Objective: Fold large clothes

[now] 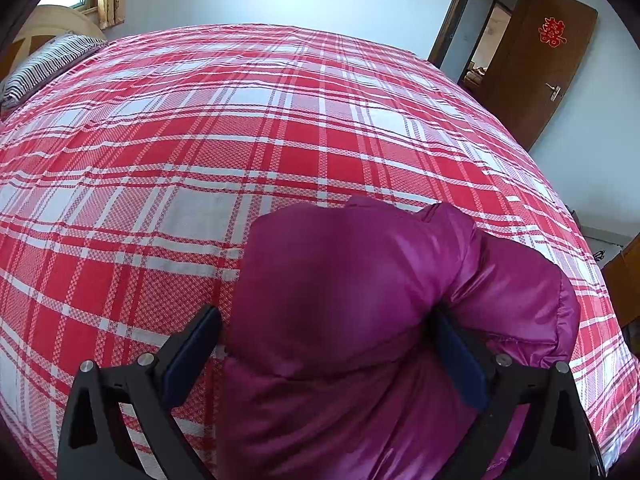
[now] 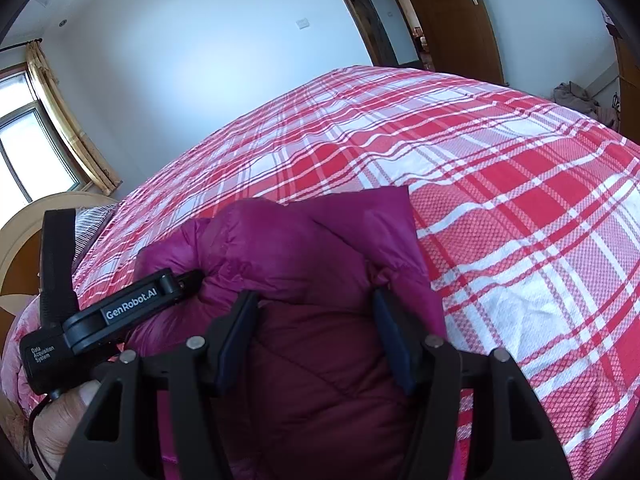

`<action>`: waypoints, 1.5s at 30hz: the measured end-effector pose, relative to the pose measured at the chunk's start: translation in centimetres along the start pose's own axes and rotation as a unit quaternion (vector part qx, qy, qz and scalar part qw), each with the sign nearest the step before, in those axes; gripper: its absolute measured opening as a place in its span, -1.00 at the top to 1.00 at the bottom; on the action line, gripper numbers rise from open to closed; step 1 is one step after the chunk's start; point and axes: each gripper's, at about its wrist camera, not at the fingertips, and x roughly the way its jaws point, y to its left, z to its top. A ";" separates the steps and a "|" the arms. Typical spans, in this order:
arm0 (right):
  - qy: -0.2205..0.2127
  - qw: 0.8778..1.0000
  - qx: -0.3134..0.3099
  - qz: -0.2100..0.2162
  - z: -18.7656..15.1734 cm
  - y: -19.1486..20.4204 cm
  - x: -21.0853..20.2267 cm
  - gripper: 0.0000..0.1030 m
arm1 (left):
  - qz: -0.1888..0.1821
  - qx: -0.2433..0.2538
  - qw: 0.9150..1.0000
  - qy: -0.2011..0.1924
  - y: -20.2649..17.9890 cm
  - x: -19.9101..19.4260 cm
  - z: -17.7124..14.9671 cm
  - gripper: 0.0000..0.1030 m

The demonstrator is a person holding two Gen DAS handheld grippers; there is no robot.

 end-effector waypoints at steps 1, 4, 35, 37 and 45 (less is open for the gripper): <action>0.000 1.000 0.000 0.001 0.0 0.0 0.0 -0.21 | 0.000 0.000 1.000 0.000 0.0 0.0 0.0 -0.99; 0.001 1.000 -0.001 0.000 0.0 0.0 0.0 -0.21 | -0.001 -0.001 1.000 0.000 0.0 0.0 0.0 -0.99; -0.004 0.995 0.089 0.040 -0.5 -6.1 -2.4 -0.39 | -0.145 0.021 0.989 -0.030 5.5 -5.5 -6.5 -0.98; 0.009 0.996 0.073 0.052 -0.3 -5.9 -2.0 -0.35 | -0.155 0.025 0.987 -0.031 5.6 -5.6 -6.6 -0.98; 0.063 0.990 0.057 0.110 -0.2 -6.0 -0.9 0.27 | -0.197 0.091 0.975 -0.038 3.1 -7.0 -7.7 -0.29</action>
